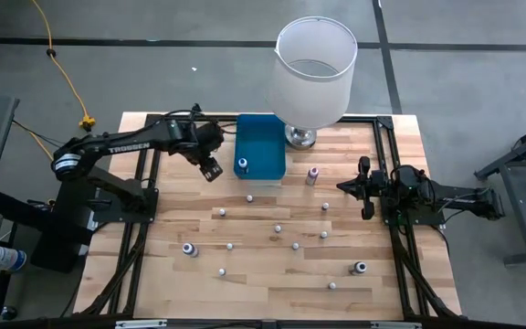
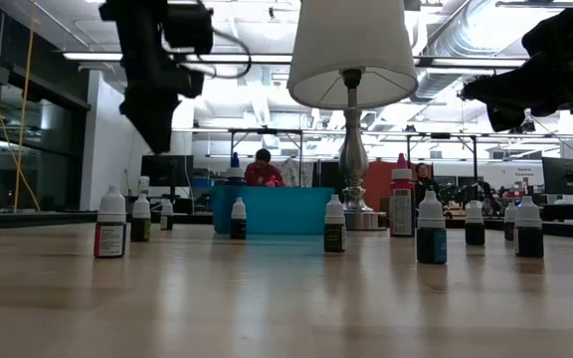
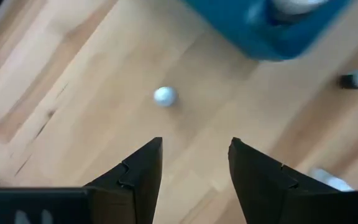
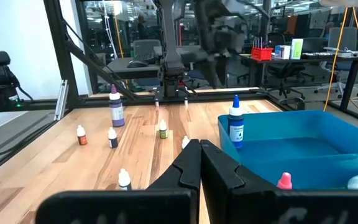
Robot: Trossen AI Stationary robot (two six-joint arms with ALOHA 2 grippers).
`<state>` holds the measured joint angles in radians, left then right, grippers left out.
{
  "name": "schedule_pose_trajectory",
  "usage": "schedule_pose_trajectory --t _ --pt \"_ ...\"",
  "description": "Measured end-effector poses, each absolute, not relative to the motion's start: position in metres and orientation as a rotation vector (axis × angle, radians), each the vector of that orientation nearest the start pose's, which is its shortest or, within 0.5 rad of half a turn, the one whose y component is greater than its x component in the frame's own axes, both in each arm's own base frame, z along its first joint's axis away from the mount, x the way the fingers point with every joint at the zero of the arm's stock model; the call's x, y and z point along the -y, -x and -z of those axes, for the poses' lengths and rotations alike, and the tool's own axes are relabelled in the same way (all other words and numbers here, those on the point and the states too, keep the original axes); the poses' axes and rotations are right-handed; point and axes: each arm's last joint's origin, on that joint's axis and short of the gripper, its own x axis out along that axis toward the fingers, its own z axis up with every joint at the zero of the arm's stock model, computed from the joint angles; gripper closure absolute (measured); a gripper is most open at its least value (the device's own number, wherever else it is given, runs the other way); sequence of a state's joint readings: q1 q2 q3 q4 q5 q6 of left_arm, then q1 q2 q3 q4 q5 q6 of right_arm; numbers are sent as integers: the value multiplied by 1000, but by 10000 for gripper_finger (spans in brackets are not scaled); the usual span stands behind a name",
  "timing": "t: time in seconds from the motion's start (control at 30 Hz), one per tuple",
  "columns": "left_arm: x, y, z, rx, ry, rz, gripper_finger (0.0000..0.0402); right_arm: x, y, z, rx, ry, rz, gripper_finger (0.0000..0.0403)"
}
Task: Pick & Place food coloring
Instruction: Put the small black food coloring bottle into the blue bin
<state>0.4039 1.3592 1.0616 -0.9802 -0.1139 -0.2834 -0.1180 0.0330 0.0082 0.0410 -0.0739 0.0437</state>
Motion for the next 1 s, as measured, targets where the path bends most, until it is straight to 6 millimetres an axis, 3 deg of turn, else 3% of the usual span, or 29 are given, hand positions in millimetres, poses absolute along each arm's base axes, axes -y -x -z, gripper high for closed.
schedule_pose_trajectory --t 0.47,1.0 --pt "-135 -244 -202 -1350 478 -727 227 10 -99 -168 17 -42 43 402" --pt "-143 -259 -182 -1332 491 -703 227 10 -99 -168 17 -42 43 402"
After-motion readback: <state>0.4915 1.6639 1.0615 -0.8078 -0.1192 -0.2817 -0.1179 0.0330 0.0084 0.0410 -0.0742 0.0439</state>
